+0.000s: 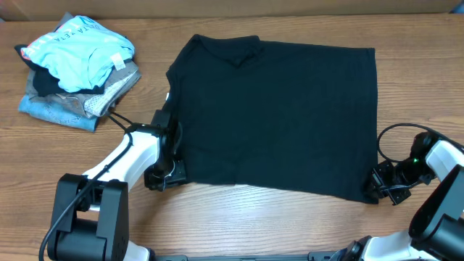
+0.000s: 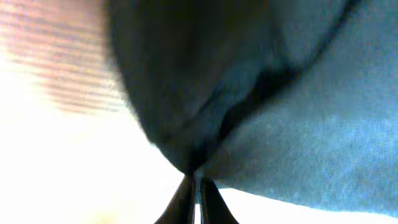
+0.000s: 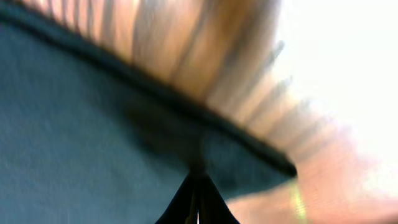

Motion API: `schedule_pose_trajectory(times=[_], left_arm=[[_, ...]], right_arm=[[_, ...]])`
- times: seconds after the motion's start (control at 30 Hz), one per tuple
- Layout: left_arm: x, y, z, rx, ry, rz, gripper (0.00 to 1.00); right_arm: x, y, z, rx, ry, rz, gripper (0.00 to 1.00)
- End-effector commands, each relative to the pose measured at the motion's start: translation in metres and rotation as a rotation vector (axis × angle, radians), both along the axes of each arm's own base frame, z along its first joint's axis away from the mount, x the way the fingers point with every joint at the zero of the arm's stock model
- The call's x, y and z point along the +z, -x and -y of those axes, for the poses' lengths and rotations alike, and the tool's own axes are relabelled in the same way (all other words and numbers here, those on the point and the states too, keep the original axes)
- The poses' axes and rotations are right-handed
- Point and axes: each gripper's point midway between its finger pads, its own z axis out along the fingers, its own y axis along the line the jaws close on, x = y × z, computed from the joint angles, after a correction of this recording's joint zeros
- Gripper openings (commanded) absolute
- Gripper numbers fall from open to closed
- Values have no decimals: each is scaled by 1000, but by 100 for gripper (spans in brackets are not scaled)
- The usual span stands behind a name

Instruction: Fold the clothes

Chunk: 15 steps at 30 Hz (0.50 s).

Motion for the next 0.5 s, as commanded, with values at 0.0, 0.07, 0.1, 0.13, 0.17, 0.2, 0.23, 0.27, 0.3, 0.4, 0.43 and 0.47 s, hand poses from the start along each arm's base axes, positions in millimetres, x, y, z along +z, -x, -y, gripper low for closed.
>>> schedule_pose_trajectory(times=[0.0,0.07,0.1,0.13,0.17,0.2,0.23,0.27,0.3,0.4,0.43,0.47], left_arm=[[28,-18,-5,32,-30,87,4],[43,-20,-10,32,-57,113,4],[52,-22,-12,31,-68,137,4],[58,-24,-14,31,-73,156,4],[63,-25,-14,31,-75,173,4],[68,-28,-14,30,-73,196,4],[73,-30,-14,29,-69,216,4],[76,-31,-14,30,-66,228,4],[79,-33,-13,31,-63,244,4],[79,-32,-13,30,-63,244,4],[79,-32,-13,31,-62,243,4],[79,-32,-13,30,-63,243,4]], right_arm=[[31,-16,9,33,67,101,4],[44,-16,10,32,85,129,4],[50,-18,10,31,97,153,4],[54,-20,10,29,102,171,4],[59,-23,9,26,100,199,4],[63,-28,7,29,90,236,4],[68,-37,2,49,65,300,4],[71,-42,0,60,48,338,4],[72,-43,-1,60,46,344,4],[66,-32,-1,64,49,283,5],[63,-29,-3,63,39,268,11],[60,-26,-5,63,29,254,29]])
